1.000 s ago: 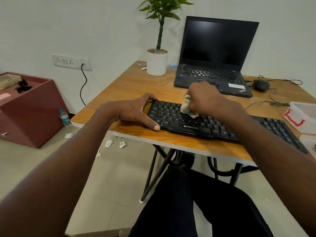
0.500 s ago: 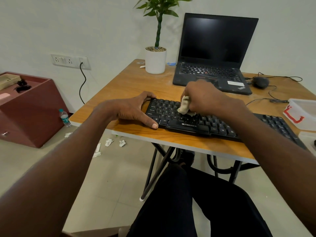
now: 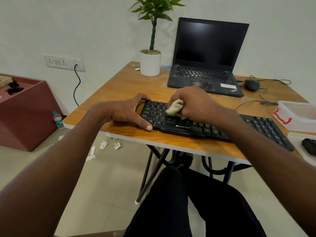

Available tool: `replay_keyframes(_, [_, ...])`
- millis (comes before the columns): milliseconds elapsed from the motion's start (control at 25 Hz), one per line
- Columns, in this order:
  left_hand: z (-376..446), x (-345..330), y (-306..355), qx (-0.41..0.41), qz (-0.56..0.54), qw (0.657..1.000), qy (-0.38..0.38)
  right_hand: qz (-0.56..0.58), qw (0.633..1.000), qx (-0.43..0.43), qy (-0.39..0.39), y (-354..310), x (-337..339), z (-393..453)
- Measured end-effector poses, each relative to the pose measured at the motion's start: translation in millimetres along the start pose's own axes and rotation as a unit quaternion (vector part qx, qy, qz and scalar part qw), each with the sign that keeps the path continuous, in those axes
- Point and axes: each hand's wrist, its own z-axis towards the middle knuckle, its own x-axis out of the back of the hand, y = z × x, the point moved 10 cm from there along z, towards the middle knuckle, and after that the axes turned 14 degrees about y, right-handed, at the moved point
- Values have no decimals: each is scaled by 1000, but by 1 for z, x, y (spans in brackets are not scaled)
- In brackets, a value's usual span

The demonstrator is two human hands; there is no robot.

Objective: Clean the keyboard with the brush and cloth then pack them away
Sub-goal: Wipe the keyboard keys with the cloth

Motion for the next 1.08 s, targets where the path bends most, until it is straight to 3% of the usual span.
replay_keyframes(80, [0, 0, -1, -1, 5, 1000, 0, 36, 999, 12, 1, -10, -7, -5])
replay_keyframes(280, [0, 0, -2, -3, 5, 1000, -2, -37, 996, -8, -81, 10, -3, -9])
replay_keyframes(360, [0, -1, -3, -5, 6, 1000, -3, -68, 996, -2, -65, 4, 1, 0])
replay_keyframes(480, [1, -1, -3, -7, 10, 1000, -4, -12, 999, 8, -38, -14, -7, 2])
replay_keyframes(760, [2, -2, 0, -10, 7, 1000, -9, -72, 983, -148, -87, 55, 8, -9])
replay_keyframes(960, [0, -2, -1, -3, 6, 1000, -6, 68, 994, -88, 5, 20, 3, -6])
replay_keyframes(1080, [1, -3, -1, -5, 11, 1000, -7, 3, 999, -32, -11, 20, -3, -9])
